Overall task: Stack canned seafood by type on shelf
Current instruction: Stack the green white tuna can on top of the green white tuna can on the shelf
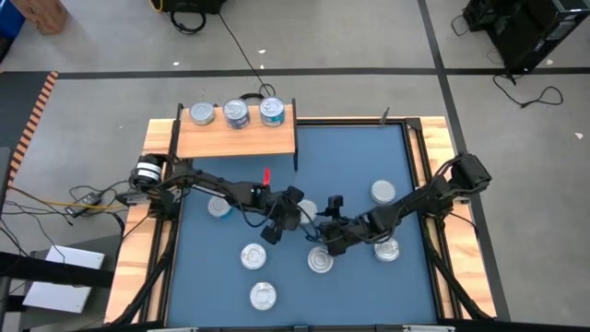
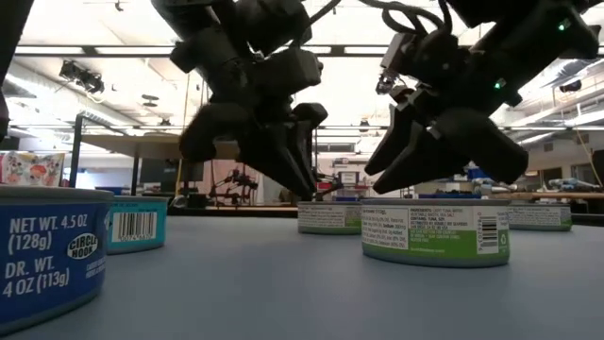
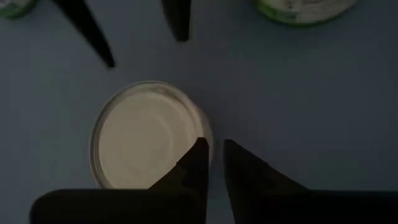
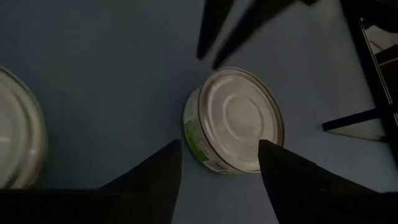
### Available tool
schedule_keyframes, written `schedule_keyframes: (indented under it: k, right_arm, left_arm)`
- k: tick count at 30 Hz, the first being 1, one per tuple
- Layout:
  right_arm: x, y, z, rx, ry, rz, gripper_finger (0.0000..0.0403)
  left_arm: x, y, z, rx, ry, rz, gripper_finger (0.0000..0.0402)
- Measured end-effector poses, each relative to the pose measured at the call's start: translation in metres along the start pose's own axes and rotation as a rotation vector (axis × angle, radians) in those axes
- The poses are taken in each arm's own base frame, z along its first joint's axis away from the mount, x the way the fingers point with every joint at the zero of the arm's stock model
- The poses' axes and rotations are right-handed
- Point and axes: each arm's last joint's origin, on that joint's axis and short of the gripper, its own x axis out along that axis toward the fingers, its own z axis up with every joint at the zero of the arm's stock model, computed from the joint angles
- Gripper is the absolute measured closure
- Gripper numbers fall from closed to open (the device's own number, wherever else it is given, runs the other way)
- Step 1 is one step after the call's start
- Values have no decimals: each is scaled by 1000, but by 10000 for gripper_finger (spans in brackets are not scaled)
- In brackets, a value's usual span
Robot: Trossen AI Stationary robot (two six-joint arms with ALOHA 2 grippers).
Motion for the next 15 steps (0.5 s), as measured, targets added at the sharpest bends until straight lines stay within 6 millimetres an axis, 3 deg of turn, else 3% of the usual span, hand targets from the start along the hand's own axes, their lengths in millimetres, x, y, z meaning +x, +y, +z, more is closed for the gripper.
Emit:
schedule_keyframes:
  k: [7,15]
  right_arm:
    - [-1,0,1,11,-4,14,192]
    - [-2,-1,1,14,-7,14,197]
  left_arm:
    - [11,-1,-3,62,22,25,320]
    - [18,0,-5,71,65,81,319]
